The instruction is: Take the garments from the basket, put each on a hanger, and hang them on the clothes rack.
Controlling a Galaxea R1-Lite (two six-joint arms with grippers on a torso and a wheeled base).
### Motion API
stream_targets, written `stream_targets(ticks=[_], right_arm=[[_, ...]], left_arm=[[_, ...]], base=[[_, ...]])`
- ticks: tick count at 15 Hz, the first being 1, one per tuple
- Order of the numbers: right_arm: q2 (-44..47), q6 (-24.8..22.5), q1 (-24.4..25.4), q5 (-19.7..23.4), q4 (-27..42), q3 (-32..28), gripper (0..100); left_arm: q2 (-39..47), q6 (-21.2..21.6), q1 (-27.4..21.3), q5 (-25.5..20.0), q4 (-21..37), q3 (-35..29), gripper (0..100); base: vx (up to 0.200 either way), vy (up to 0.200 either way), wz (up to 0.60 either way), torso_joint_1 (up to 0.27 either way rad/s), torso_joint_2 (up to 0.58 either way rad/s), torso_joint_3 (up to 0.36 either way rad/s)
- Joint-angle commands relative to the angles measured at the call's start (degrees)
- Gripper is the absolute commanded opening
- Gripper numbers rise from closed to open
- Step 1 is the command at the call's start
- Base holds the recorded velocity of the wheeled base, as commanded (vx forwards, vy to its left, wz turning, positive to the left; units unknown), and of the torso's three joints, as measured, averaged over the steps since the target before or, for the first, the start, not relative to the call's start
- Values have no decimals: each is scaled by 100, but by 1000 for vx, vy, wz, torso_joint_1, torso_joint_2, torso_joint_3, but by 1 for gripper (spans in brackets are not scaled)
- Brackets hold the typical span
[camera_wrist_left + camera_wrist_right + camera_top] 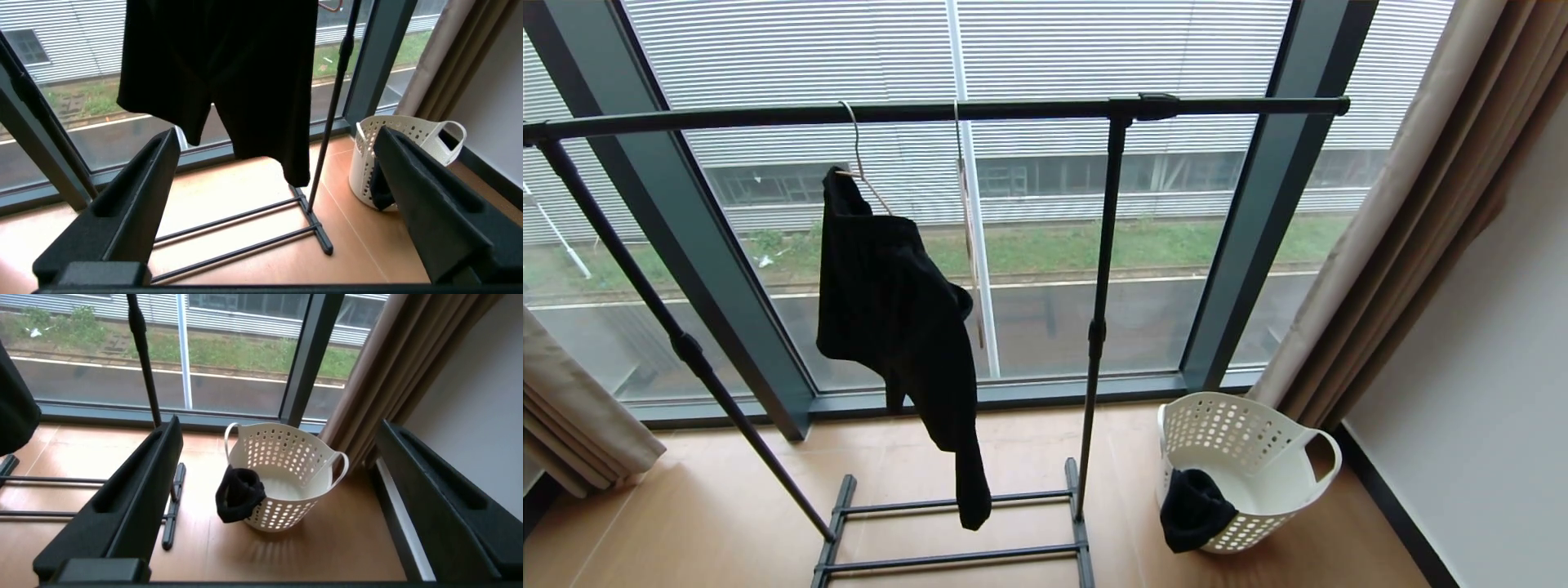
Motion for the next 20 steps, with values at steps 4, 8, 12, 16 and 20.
stream_targets(ticks=[4,8,12,16,20], right_arm=[[13,-2,-1,4,-2,1,100],[13,-2,-1,4,-2,1,100],[13,-2,-1,4,-2,1,100],[13,-2,-1,4,-2,1,100],[13,-2,-1,4,-2,1,100]], left_arm=[[7,11,1,-10,-2,0,100],[7,11,1,-1,-2,0,100],[7,11,1,-1,-2,0,100],[7,2,1,-1,-2,0,100],[7,2,1,-1,-2,0,100]], base=[[0,0,0,-250,542,289],[0,0,0,-246,543,292],[0,0,0,-232,521,294],[0,0,0,-217,500,286],[0,0,0,-190,480,292]])
